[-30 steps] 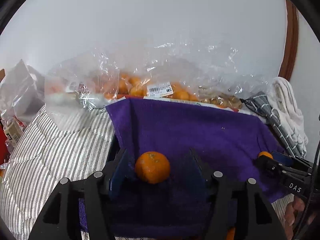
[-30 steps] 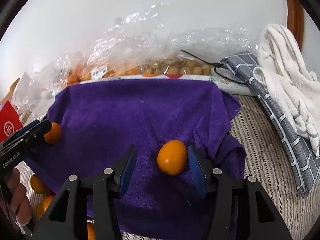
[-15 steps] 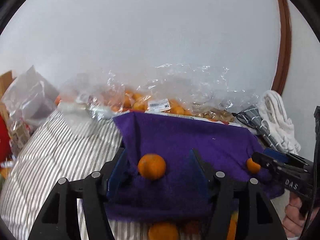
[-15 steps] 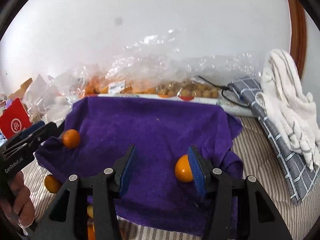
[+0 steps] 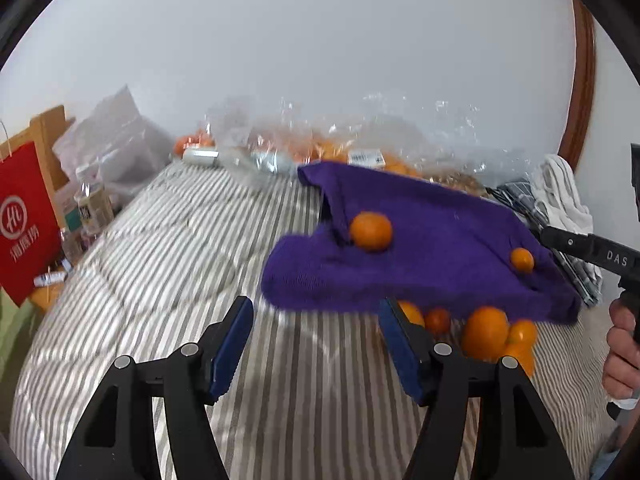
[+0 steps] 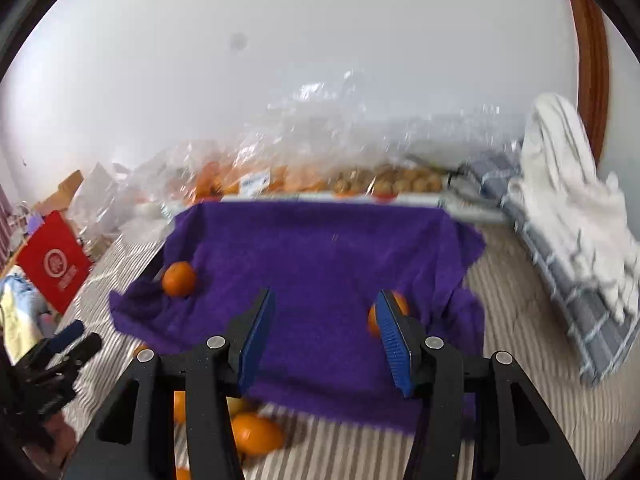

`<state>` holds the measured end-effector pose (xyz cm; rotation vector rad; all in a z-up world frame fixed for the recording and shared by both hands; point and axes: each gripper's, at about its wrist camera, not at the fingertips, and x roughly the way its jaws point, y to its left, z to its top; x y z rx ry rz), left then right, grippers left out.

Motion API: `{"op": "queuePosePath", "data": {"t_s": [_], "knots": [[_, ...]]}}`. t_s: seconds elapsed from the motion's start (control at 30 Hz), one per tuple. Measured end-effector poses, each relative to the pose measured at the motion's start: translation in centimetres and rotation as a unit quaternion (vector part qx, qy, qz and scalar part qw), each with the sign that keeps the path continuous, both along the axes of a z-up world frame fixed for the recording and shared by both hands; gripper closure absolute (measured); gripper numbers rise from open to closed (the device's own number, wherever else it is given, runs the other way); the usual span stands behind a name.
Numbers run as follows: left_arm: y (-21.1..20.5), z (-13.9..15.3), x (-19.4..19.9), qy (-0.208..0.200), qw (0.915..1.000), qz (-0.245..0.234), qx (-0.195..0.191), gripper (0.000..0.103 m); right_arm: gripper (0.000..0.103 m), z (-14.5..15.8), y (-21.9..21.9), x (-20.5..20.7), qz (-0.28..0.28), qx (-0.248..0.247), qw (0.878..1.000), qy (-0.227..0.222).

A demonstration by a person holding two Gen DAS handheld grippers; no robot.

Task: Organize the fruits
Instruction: 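Withdraw and grasp another tangerine from the cluster with the right tool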

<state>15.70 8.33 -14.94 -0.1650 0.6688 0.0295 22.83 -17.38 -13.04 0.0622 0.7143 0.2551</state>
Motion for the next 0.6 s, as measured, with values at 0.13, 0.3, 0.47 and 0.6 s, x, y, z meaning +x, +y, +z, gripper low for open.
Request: {"op": "queuePosePath", "data": {"t_s": [0.13, 0.3, 0.47, 0.6], "knots": [[1.1, -0.8, -0.8, 0.024, 0.9995, 0.002, -0.02, 0.04, 0.05, -0.6, 0.2, -2.4, -0.003, -0.027, 1.0, 0.002], [1.3, -1.6, -1.2, 0.051, 0.9986, 0.003, -0.015, 0.04, 0.051, -2.2, 0.5, -5.2, 0.006, -0.022, 0.999, 0.028], [1.7, -2.0, -1.4, 0.067, 0.9975, 0.01, -0.02, 0.04, 0.051, -3.4, 1.8, -7.3, 0.024, -0.04, 0.998, 0.034], [2.0, -2.4, -1.3, 0.077, 0.9966, 0.01, -0.027, 0.04, 0.065, -4.3, 2.8, -7.4, 0.03, -0.054, 0.997, 0.044]]}}
